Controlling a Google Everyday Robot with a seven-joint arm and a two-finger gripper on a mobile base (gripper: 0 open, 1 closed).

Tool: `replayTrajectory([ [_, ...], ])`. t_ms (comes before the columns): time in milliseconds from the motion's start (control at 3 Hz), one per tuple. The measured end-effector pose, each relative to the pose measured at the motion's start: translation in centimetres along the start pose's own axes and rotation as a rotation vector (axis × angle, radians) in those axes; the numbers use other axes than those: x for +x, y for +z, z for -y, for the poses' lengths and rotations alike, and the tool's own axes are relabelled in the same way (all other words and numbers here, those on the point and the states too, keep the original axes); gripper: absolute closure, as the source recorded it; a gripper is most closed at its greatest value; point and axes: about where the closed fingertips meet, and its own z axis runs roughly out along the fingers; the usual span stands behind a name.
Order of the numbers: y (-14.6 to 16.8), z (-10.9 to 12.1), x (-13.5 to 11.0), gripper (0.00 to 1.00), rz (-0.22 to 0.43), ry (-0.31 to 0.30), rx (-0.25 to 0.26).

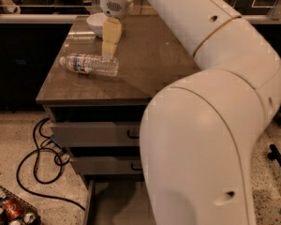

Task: Place water bottle into bottom drawer

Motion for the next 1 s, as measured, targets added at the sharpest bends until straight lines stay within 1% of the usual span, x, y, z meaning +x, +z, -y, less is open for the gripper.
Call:
replayTrajectory([
  [333, 2.3, 0.0, -2.4, 0.00, 0.002, -0.014, -0.049],
  [667, 6.3, 0.0, -5.2, 0.00, -0.038, -0.024, -0.095],
  [1000, 9.1, -0.7, -7.2, 0.00, -0.053, -0.040, -0.132],
])
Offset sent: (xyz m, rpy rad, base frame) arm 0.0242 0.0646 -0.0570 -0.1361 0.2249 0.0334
